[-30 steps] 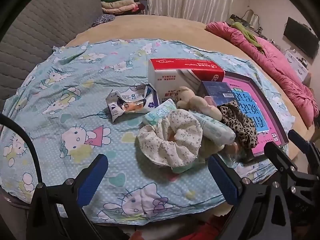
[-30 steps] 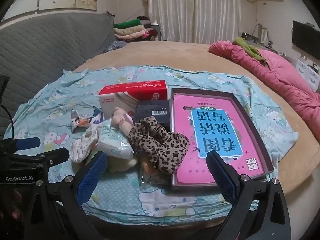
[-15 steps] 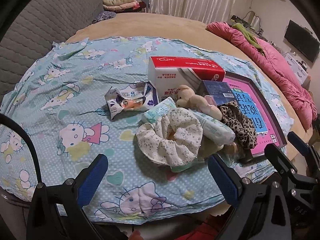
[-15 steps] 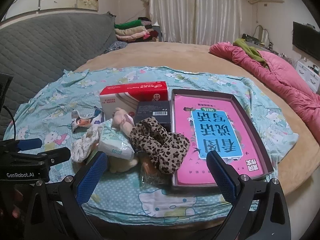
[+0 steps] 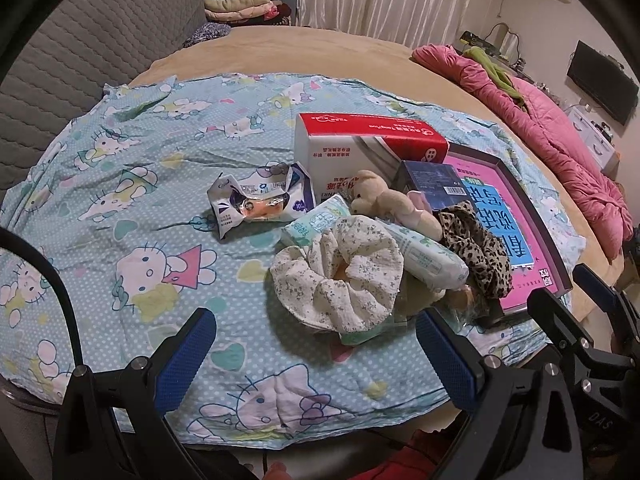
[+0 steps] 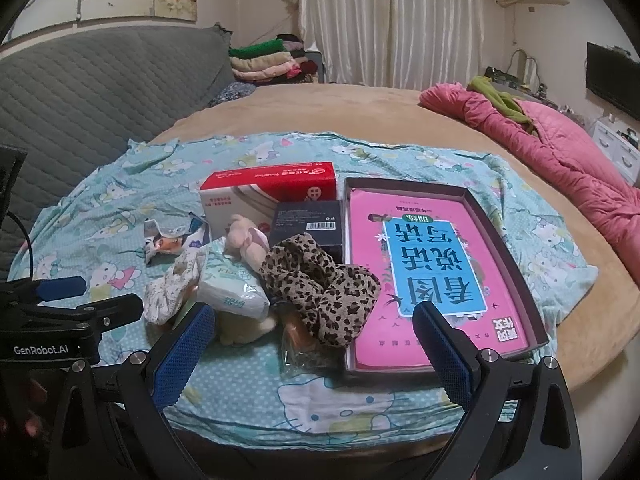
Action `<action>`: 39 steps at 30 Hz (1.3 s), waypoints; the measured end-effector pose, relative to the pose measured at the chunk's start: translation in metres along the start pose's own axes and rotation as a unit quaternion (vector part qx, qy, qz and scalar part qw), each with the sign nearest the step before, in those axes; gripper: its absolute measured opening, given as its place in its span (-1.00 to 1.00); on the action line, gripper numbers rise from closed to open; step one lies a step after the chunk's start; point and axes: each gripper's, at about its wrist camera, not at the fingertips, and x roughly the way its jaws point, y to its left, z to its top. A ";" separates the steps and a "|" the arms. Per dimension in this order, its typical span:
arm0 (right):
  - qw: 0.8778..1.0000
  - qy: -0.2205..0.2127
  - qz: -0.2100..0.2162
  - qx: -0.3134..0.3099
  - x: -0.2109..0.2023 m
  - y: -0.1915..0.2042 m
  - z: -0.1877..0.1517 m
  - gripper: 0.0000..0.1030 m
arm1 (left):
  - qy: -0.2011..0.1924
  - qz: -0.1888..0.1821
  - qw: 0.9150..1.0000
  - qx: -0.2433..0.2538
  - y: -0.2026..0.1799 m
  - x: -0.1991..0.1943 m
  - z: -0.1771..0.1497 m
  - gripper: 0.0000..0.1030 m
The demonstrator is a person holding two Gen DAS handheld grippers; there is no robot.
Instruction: Organize soft objects
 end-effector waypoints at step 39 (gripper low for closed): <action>0.996 0.081 -0.023 -0.005 0.060 -0.023 0.009 0.93 | 0.024 -0.062 0.997 -0.044 0.044 0.037 0.005 0.96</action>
